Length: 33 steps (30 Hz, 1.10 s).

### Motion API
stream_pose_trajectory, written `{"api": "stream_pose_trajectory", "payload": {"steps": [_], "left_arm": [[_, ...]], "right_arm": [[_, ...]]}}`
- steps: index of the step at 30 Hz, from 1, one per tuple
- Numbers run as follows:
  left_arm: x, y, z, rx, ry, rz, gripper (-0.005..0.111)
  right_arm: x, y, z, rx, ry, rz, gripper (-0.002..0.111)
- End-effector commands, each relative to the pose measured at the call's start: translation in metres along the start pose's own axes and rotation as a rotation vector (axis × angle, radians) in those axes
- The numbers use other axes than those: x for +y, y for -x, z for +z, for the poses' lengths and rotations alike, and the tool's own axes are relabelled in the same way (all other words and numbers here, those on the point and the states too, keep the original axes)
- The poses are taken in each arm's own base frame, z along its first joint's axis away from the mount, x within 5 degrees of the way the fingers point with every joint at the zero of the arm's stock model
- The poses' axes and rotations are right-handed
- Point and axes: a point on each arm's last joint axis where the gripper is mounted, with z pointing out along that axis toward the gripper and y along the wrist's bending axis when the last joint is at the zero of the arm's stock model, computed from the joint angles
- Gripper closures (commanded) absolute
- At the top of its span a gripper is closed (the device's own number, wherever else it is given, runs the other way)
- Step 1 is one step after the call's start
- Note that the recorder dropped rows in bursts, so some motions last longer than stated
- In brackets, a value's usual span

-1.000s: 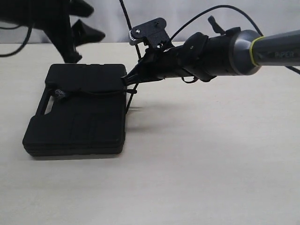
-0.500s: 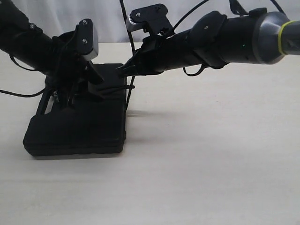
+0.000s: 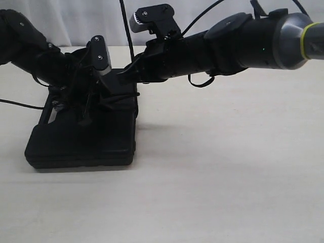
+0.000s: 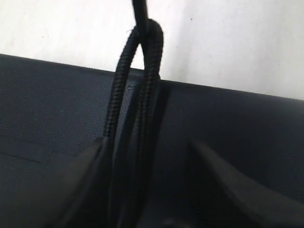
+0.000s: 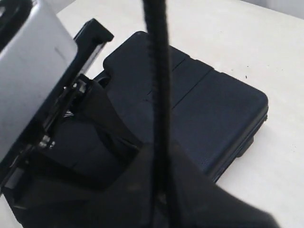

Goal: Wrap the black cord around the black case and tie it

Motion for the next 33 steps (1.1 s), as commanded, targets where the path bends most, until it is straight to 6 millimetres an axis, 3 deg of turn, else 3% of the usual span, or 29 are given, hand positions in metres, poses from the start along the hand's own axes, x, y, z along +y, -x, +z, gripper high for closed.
{"api": "stream_pose_trajectory", "payload": {"steps": [1, 6, 12, 18, 20, 23, 25, 28, 30, 33], "left_arm": [[0.002, -0.001, 0.000, 0.005, 0.025, -0.041, 0.071], [0.004, -0.010, -0.001, 0.111, 0.044, -0.067, 0.106], [0.002, -0.019, -0.002, 0.208, 0.033, -0.054, 0.107], [0.001, -0.027, -0.004, 0.299, 0.018, -0.045, 0.107], [0.005, -0.037, -0.008, 0.402, 0.069, -0.071, 0.107], [0.007, -0.040, -0.009, 0.408, 0.076, -0.089, 0.107], [0.010, -0.030, -0.010, 0.307, 0.126, -0.164, 0.107], [0.015, -0.016, -0.023, 0.207, 0.207, -0.199, 0.098], [0.014, -0.014, -0.024, 0.194, 0.193, -0.209, 0.081], [0.009, -0.019, -0.008, 0.193, 0.101, -0.193, 0.062]], "right_arm": [[0.002, 0.008, -0.009, -0.035, 0.014, -0.010, 0.104], [-0.001, 0.008, -0.010, -0.038, -0.006, -0.019, 0.104], [-0.016, 0.005, -0.012, -0.047, -0.074, 0.006, 0.104], [-0.031, 0.004, -0.022, -0.048, 0.013, 0.070, 0.104], [-0.052, -0.001, -0.028, -0.051, -0.025, 0.121, 0.104], [-0.054, -0.004, -0.032, -0.045, 0.036, 0.123, 0.104], [-0.052, -0.004, -0.032, -0.043, 0.045, 0.111, 0.104], [-0.052, -0.004, -0.032, -0.043, 0.045, 0.111, 0.104], [-0.052, -0.004, -0.032, -0.043, 0.045, 0.111, 0.104], [-0.052, -0.004, -0.032, -0.043, 0.045, 0.108, 0.104]]}}
